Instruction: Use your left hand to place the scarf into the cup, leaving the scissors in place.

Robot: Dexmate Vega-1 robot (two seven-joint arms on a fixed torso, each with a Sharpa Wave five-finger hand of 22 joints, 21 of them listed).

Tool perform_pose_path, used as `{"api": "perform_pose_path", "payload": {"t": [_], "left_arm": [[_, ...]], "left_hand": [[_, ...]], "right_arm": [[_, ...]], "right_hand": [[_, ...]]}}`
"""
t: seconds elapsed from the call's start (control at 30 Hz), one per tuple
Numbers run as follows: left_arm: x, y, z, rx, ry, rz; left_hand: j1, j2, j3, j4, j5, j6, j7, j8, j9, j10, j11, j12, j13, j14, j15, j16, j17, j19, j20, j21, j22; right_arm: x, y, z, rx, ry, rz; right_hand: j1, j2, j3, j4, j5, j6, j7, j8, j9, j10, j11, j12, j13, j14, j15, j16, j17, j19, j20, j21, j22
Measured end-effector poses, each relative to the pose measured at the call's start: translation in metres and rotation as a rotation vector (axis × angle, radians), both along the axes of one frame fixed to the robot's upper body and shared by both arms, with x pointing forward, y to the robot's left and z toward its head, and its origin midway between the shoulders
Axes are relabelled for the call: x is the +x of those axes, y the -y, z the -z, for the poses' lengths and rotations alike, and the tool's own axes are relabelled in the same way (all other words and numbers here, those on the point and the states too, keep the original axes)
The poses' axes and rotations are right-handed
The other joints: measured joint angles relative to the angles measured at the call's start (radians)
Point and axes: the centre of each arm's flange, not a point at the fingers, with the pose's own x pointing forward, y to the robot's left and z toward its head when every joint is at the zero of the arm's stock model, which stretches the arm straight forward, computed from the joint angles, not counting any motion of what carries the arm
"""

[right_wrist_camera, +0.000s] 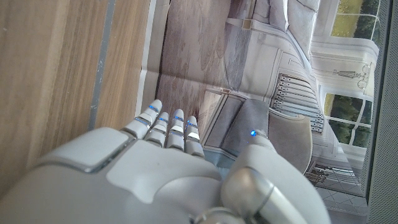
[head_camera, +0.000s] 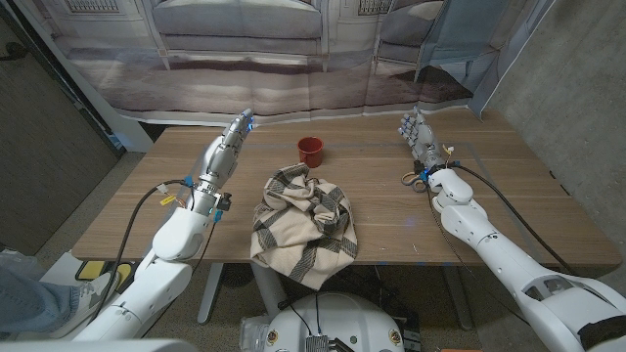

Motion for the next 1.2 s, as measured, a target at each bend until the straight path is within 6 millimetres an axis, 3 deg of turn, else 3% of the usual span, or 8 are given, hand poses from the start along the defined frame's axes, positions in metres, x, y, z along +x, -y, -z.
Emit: {"api": "perform_pose_path", "payload": {"t": [1.2], "left_arm": [[-0.025,0.013,0.001,0.105,0.045,-0.052]], "left_hand": [[0.009,0.009,-0.007,-0.007,0.000,0.014,-0.004,0.000,0.000,0.016,-0.005,0.000,0.000,0.015,-0.006,0.000,0.000,0.003,0.003,-0.002,0.000]], "right_arm": [[-0.001,0.004,-0.007,-0.007,0.007,0.003]], "right_hand": [[-0.007,0.007,0.000,0.000,0.000,0.000,0.000,0.000,0.000,0.005,-0.005,0.000,0.000,0.004,0.004,0.000,0.000,0.000,0.000,-0.008,0.000]]}}
